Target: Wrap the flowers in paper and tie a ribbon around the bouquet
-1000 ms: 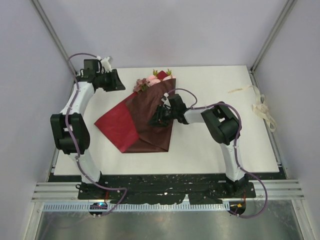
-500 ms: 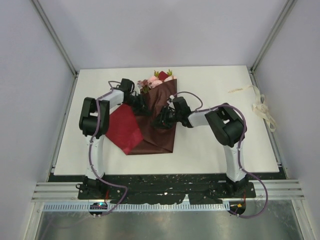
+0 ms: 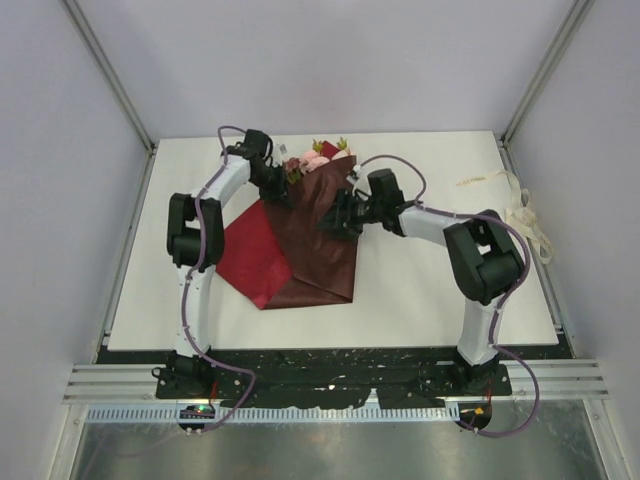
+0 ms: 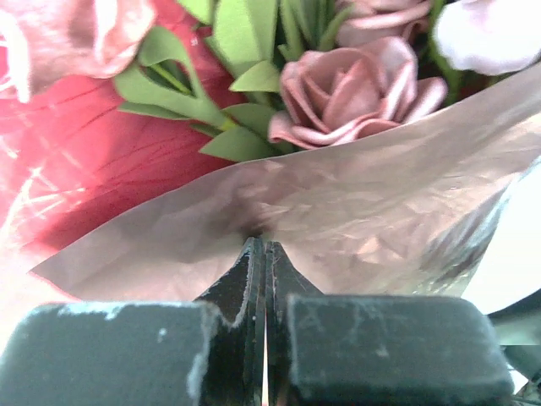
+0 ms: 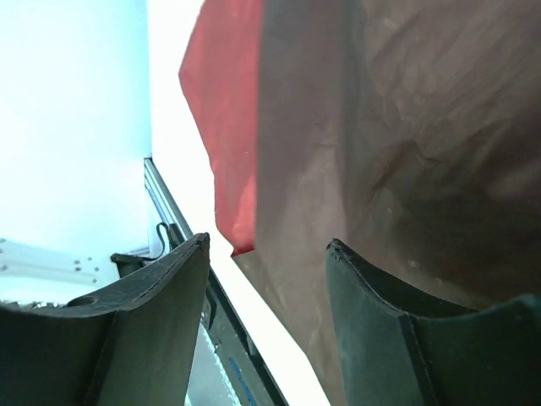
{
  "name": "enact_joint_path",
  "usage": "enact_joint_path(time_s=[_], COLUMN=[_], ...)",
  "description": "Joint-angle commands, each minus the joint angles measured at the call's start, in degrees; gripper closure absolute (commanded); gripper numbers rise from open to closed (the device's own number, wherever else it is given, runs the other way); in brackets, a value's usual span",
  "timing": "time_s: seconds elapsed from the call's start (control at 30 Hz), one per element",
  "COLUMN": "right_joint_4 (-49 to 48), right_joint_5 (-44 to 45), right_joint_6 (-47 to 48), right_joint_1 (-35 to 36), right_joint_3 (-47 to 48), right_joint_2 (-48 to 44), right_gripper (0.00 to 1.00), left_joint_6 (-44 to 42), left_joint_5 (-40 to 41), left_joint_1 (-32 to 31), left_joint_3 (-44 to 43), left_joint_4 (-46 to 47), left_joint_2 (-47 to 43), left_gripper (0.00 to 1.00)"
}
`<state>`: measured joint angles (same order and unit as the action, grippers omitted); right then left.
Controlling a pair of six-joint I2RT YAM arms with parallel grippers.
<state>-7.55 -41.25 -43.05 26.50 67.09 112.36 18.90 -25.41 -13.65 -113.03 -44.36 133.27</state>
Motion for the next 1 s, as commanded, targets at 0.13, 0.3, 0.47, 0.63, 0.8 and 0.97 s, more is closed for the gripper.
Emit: enact_joint_path(time_s=[0.13,0.3,0.47,0.63,0.8,0.97], right_joint_4=[14.4,16.6,13.3,12.1,11.4,10.2], right_joint_5=[-2.8,2.1,2.5,3.8,4.2,4.1], right_joint_6=[18.3,20.6,18.3,17.0,16.1,13.3], right_joint_1=[-4.6,-2.8,-1.8,-1.3,-0.9,-0.5], right_joint_3=[13.2,18.1,16.6,16.5,15.6,14.6], right_joint_2=[-2.1,5.0,9.9,11.7,12.7,13.6], right_gripper=[0.39,0.48,0.52,0.53,0.53,0.52], left_joint_6=[-8.7,-8.7,-3.4,-1.6,9.6,14.2], left_joint_5=[1.1,-7.2,-9.2,-15.1,-15.9,-13.3], left_joint_1=[0.7,1.6,4.6,5.0,2.7,0.8], left_joint_3=[-3.1,1.3,15.1,15.9,16.0,13.3], left_joint_4=[-9.1,-4.5,10.0,14.2,19.0,17.7], left_joint_2=[1.6,-2.9,-13.3,-15.2,-10.7,-4.4], left_gripper=[1.0,0.96,0.79,0.75,0.78,0.81])
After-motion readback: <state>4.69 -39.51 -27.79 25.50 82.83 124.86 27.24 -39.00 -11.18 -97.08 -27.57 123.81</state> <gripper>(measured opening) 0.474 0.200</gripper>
